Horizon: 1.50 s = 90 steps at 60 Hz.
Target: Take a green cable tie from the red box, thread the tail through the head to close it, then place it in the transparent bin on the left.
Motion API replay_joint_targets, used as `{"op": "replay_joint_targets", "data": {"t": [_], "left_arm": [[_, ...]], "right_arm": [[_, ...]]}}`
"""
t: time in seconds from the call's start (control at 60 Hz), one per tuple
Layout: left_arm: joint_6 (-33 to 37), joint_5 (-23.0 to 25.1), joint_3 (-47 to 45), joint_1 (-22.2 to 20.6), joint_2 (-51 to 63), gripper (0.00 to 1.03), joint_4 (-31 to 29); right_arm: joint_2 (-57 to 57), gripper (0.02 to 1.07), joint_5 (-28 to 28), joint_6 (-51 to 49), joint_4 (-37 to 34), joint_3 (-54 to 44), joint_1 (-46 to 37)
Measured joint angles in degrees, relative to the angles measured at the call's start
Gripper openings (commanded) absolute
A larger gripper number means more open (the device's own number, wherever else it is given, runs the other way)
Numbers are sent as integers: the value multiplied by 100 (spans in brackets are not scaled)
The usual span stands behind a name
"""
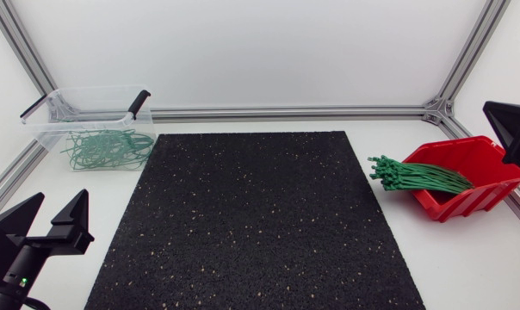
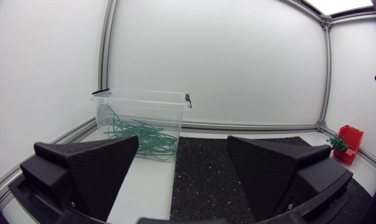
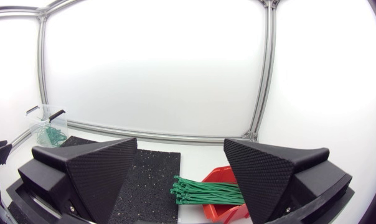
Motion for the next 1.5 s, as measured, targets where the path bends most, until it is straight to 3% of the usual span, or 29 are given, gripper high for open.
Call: {"op": "replay_joint_targets", "data": {"t": [0.183, 0.283, 0.767, 1.083, 1.15, 1.217, 1.5], "left_arm": [[-2, 0, 0, 44, 0, 99, 0], [0, 0, 0, 46, 0, 99, 0], [0, 0, 0, 46, 2, 99, 0], [-2, 0, 0, 46, 2, 99, 0], [0, 0, 0, 46, 2, 99, -2], [0, 0, 0, 46, 2, 99, 0], [0, 0, 0, 46, 2, 99, 0]], "right_arm": [[938, 103, -46, -481, -785, 866, -13], [1530, 103, -74, -1233, -1379, 1397, -184], [4107, 99, -1342, -4612, -3086, 2562, -1394], [4964, 95, -1360, -6153, -3060, 2444, -1685], [4964, 96, -1355, -6452, -2780, 2181, -1685], [4994, 103, -1226, -6714, -2450, 1864, -1663], [5652, 103, -1054, -7755, -1102, 883, -1421]]}}
